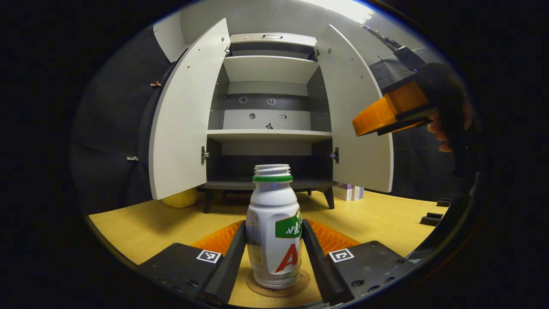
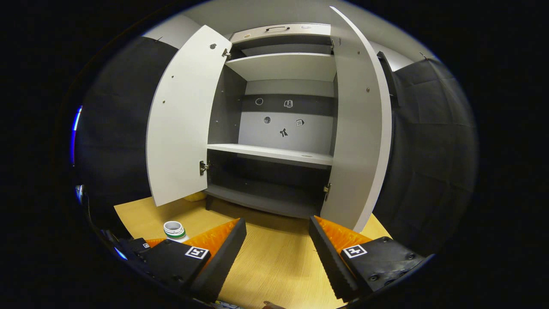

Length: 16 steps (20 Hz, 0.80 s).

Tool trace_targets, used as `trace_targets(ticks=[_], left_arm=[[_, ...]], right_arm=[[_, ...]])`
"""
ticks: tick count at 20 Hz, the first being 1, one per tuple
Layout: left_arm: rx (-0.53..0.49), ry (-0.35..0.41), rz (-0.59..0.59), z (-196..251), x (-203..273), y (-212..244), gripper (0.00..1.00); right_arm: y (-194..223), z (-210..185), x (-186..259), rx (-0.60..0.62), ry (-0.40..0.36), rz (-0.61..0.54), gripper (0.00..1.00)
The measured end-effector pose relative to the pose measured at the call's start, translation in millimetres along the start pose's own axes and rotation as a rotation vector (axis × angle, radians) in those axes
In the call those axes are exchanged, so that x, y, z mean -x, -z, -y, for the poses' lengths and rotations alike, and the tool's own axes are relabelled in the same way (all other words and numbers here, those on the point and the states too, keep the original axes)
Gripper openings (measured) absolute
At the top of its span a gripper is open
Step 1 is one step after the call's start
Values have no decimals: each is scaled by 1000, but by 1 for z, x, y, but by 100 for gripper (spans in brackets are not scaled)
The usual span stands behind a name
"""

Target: Grasp the bottle in the cabinet with the left hand and place it on the coaster, then close the right door with the right hand and the left door with the left hand.

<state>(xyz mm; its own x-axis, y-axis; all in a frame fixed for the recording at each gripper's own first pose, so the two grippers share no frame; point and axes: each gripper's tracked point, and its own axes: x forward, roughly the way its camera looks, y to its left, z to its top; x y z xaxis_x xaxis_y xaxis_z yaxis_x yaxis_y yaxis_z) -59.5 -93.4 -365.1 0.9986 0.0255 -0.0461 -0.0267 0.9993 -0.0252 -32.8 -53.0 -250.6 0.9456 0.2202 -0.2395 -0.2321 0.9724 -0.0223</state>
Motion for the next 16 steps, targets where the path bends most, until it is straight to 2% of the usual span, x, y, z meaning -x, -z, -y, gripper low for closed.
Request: trace_targets(ticks=[4,6,10,16], left_arm=[[-50,-2,-7,2,-2,0,80],[-81,-4,0,3,-5,-8,96],[-117,-7,12,2,-5,-31,96],[-87,47,18,1,-15,-83,96]], right_arm=[[-7,1,2,8,-5,6,98],[-14,3,1,13,-1,16,97],[-30,6,3,21,8,34,97],[-72,13,7,32,50,64,97]])
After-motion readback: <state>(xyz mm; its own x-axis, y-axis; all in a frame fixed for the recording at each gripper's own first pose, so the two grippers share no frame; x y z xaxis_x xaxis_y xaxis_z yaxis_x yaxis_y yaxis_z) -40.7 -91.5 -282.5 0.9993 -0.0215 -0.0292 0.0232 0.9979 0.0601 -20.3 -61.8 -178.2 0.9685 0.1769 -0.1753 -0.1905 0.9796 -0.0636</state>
